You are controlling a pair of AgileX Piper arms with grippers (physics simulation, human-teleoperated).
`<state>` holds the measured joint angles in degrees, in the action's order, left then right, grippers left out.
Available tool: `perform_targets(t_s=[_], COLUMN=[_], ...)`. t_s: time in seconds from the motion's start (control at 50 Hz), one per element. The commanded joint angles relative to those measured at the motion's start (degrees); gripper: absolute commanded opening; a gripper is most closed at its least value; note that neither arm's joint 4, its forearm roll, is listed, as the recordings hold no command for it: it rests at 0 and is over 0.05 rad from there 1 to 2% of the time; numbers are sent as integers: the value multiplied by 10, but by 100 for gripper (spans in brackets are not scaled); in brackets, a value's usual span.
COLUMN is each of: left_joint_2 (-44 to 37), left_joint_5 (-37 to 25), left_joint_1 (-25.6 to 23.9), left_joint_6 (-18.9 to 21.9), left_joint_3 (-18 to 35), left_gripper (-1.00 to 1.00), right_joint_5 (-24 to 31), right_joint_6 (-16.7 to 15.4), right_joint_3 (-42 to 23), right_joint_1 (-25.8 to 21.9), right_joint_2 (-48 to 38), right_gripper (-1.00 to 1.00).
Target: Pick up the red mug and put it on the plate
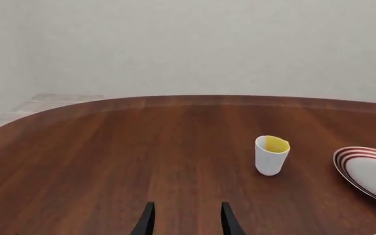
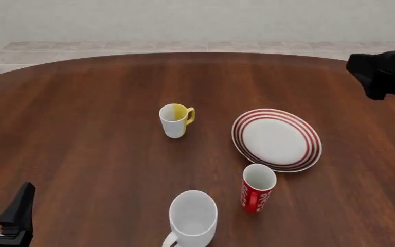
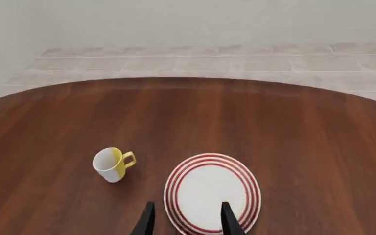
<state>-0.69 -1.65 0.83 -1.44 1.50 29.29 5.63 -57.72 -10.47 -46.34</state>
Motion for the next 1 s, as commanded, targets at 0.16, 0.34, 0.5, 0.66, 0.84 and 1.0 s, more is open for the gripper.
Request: perform_targets(t_s=[0.16,0.34,0.5,0.66,0.84,1.0], left_joint_2=[3,2,4,5,3,4], left_joint_5=[-13,-23,-27,-27,-21,-23], left_joint_1=[2,3,4,4,4,5], left_joint_6=[-3,-6,-8,-4,-4,-5], left_joint_3=[10,24,27,29,25,26], left_gripper=[100,100,100,100,100,100], right_joint_5=[82,86,84,77,63,53], right_joint_6=[55,73,58,60,65,79], right_joint_3=[-56,-32,-22,-5,19,27], right_joint_1=[-7,-40,-75,-81,-95,-104], right_joint_2=[-129,-154,-170,-179,-193,-208], right_gripper=[100,100,100,100,100,100])
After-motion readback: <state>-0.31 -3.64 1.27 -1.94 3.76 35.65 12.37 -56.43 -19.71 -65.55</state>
